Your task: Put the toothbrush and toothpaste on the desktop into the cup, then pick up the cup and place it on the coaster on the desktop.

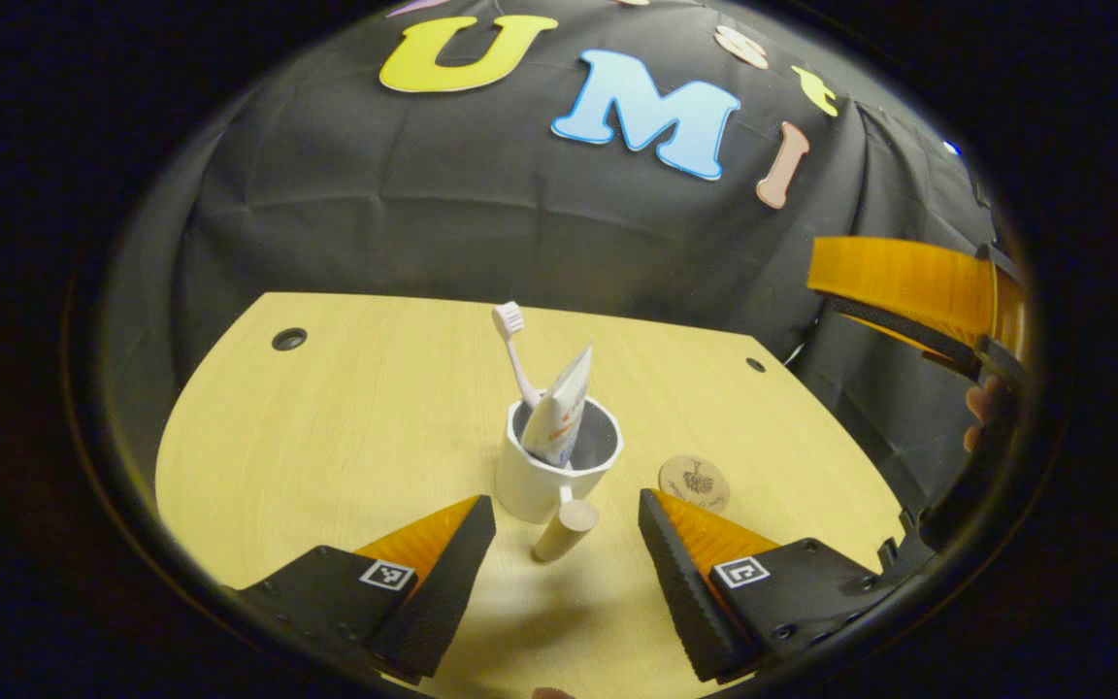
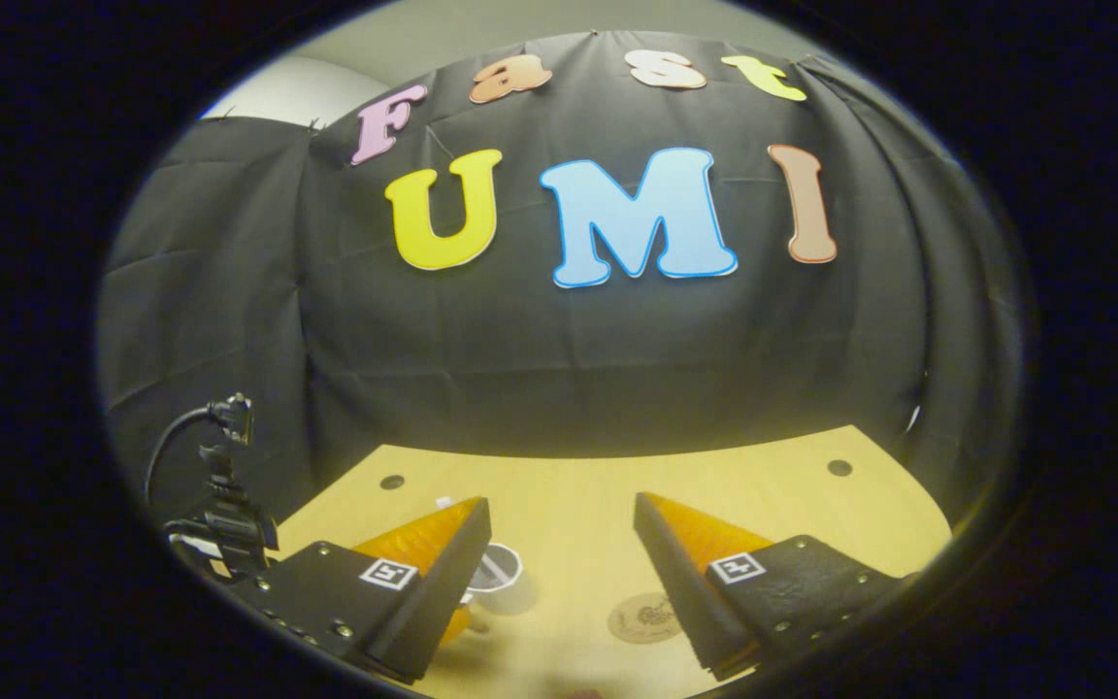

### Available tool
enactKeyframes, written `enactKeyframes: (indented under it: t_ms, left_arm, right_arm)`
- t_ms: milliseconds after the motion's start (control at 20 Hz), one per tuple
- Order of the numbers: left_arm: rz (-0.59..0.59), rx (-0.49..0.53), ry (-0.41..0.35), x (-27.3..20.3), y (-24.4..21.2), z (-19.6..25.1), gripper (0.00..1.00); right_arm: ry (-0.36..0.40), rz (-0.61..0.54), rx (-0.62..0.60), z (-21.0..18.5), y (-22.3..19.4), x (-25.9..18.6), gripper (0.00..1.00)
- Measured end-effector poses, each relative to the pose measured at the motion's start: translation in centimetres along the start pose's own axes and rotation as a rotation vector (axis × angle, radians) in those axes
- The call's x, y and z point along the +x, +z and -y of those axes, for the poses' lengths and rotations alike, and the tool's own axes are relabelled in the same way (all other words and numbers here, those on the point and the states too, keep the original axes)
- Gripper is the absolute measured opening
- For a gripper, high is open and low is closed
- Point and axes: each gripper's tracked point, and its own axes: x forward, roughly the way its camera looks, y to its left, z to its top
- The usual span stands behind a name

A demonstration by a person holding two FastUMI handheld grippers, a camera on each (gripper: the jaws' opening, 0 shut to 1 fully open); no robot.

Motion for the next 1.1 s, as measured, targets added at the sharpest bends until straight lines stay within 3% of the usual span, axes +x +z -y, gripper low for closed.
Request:
enactKeyframes:
  t_ms: [200,250,600,750,950,1000,1050,1100]
  left_arm:
    - [-0.073,0.017,-0.002,1.1,-0.5,0.2,0.96]
    - [-0.097,0.021,-0.008,1.4,-0.6,0.3,1.00]
    - [-0.279,0.050,0.012,3.6,-2.1,-0.1,0.99]
    - [-0.333,0.069,0.042,4.5,-2.0,-0.5,0.99]
    - [-0.403,0.086,0.069,5.4,-2.3,-0.6,0.99]
    - [-0.425,0.090,0.076,5.7,-2.7,-0.6,0.98]
    - [-0.449,0.082,0.079,5.9,-3.1,-0.5,0.91]
    - [-0.468,0.069,0.080,6.1,-3.4,-0.5,0.93]
  right_arm:
    - [-0.025,-0.013,0.027,1.3,-0.5,-1.7,0.95]
    - [-0.032,-0.024,0.038,1.7,-0.8,-2.1,0.95]
    - [-0.087,-0.129,0.113,5.6,-4.5,-4.4,0.95]
    - [-0.113,-0.174,0.132,7.2,-6.3,-5.6,0.92]
    - [-0.135,-0.208,0.158,8.9,-7.9,-6.7,0.95]
    - [-0.142,-0.218,0.158,9.3,-8.3,-6.8,0.95]
    - [-0.150,-0.227,0.157,9.8,-8.7,-7.0,0.95]
    - [-0.157,-0.235,0.159,10.4,-9.0,-7.1,0.95]
